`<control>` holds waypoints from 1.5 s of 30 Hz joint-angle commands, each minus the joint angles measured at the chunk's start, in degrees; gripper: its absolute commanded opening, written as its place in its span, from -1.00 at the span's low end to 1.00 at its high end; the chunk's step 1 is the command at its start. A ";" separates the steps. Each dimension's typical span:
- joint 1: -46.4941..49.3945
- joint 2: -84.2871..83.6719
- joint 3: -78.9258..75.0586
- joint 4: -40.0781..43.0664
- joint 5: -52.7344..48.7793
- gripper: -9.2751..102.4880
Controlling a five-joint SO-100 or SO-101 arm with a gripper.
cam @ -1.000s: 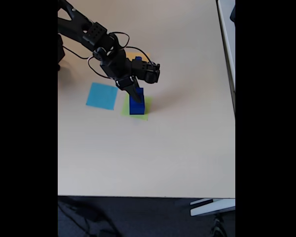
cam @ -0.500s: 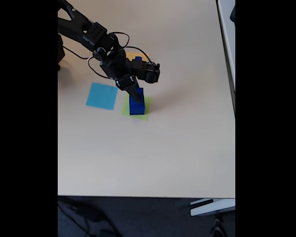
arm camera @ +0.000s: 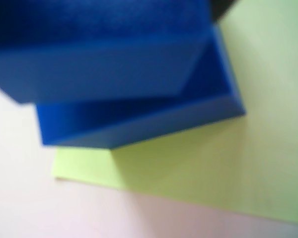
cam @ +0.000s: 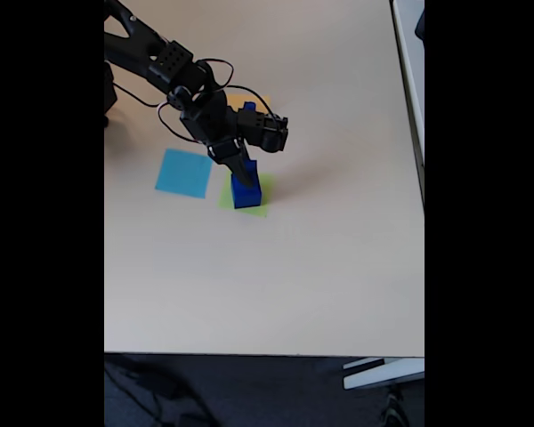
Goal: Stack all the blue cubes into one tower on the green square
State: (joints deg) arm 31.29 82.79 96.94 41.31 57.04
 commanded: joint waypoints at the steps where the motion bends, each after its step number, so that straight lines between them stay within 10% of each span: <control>1: 0.26 0.70 -2.64 0.35 0.62 -0.59; 45: -4.04 1.49 -15.21 1.67 3.87 -0.44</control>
State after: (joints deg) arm 27.86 82.71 86.75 42.89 60.12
